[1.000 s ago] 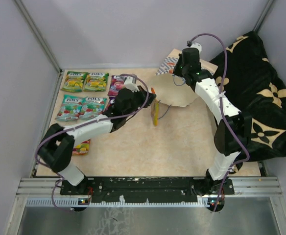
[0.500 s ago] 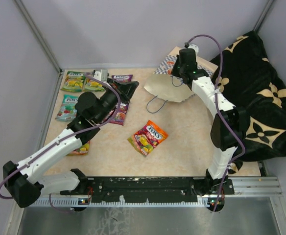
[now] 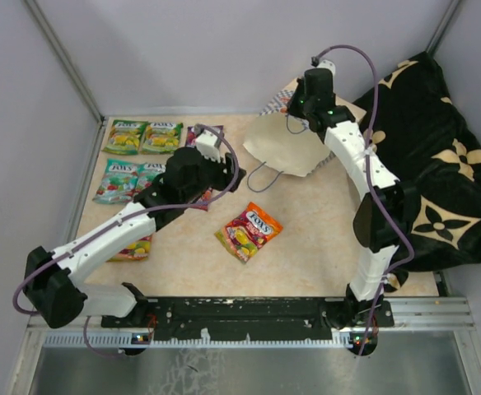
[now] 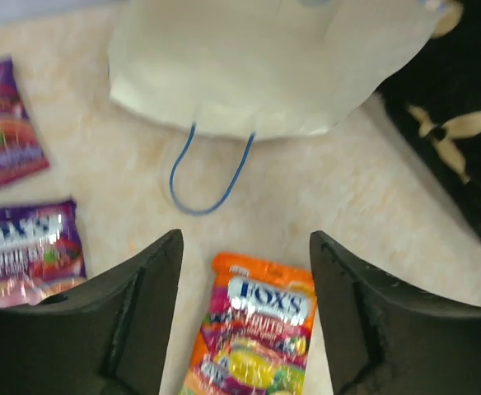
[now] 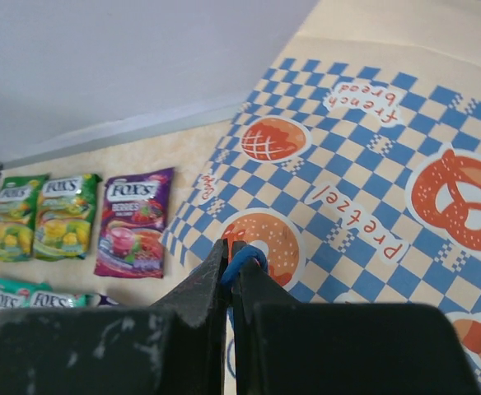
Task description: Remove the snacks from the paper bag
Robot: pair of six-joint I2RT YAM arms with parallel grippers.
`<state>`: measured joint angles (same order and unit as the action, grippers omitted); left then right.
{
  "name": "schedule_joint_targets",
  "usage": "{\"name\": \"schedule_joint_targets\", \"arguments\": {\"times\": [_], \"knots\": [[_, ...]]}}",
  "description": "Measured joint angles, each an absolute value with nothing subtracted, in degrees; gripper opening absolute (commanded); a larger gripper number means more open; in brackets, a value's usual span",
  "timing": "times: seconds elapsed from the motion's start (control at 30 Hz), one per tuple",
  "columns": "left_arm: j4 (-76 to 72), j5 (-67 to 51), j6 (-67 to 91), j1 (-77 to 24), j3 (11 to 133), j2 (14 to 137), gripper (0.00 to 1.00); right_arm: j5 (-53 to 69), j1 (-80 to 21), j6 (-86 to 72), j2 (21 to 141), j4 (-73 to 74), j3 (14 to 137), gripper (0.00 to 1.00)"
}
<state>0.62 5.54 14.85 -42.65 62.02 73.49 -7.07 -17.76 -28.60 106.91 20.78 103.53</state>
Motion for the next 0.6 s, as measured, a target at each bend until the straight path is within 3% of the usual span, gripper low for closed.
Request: {"name": "schedule_joint_targets", "arguments": {"times": [0.03,0.07,0.4,0.6], "knots": [[1.50,5.91,14.24,-42.65,60.86,73.89,0.98,-6.17,-17.76,-28.73,106.91,20.82,104.22,0.00],[2.46,6.39,13.41,-42.65,59.44,74.06,1.00,-5.17,-17.76,-28.84,106.89,20.73,105.03,0.00],[3.90,13.04,8.51,-40.82,57.52,73.71,1.00,-4.08,-20.80,-26.98,103.68,23.49,107.79,0.00],[3.99,11.92,7.73,-35.51,57.52,69.82,1.00,-5.67,-18.15,-24.75,106.43,28.82,125.19,0.00]]}}
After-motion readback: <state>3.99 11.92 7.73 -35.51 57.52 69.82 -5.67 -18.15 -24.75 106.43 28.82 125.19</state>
